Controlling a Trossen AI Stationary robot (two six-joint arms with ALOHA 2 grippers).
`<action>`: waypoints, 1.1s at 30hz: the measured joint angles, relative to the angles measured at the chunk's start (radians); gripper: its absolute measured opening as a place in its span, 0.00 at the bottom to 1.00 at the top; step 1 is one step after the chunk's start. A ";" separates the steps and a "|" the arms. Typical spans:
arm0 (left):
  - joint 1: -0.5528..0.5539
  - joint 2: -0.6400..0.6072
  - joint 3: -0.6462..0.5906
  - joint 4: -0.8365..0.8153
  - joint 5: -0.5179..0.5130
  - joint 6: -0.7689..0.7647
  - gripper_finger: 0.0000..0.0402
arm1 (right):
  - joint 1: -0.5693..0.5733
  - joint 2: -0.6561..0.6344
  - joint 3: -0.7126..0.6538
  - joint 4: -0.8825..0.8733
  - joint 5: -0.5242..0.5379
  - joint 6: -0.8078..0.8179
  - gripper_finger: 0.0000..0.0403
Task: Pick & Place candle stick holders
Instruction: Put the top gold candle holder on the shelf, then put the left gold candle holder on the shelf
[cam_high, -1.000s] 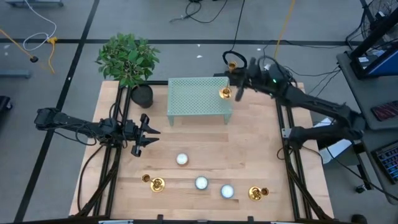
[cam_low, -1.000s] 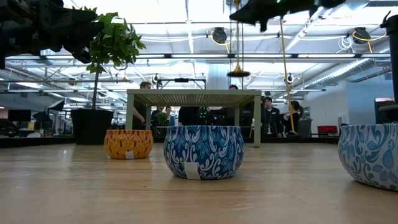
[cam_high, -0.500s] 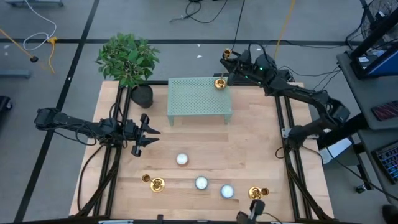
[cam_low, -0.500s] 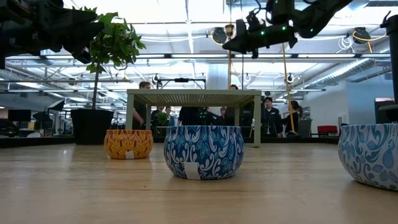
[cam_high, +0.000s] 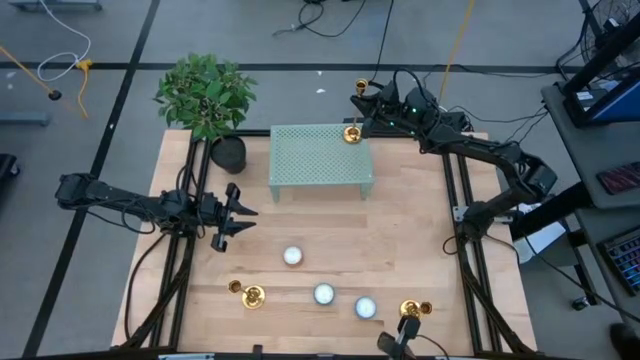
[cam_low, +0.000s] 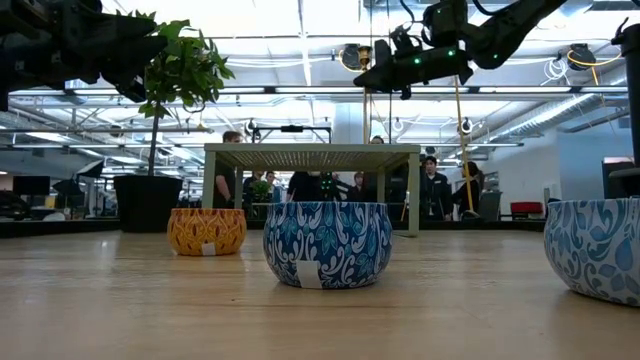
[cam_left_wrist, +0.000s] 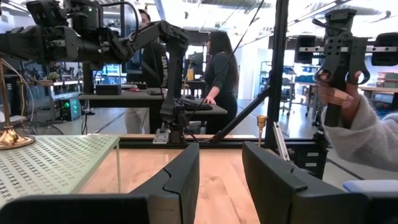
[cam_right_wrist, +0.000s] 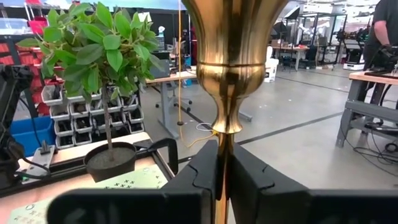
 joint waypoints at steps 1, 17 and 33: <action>0.000 0.000 0.000 0.000 0.000 0.000 0.32 | 0.000 0.000 0.000 -0.001 0.000 -0.001 0.06; 0.000 0.000 0.000 0.000 0.000 0.010 0.32 | 0.000 -0.023 -0.002 -0.042 0.002 0.032 0.36; 0.000 0.000 0.000 0.000 0.000 0.009 0.32 | 0.003 -0.219 -0.002 -0.342 0.002 0.023 0.54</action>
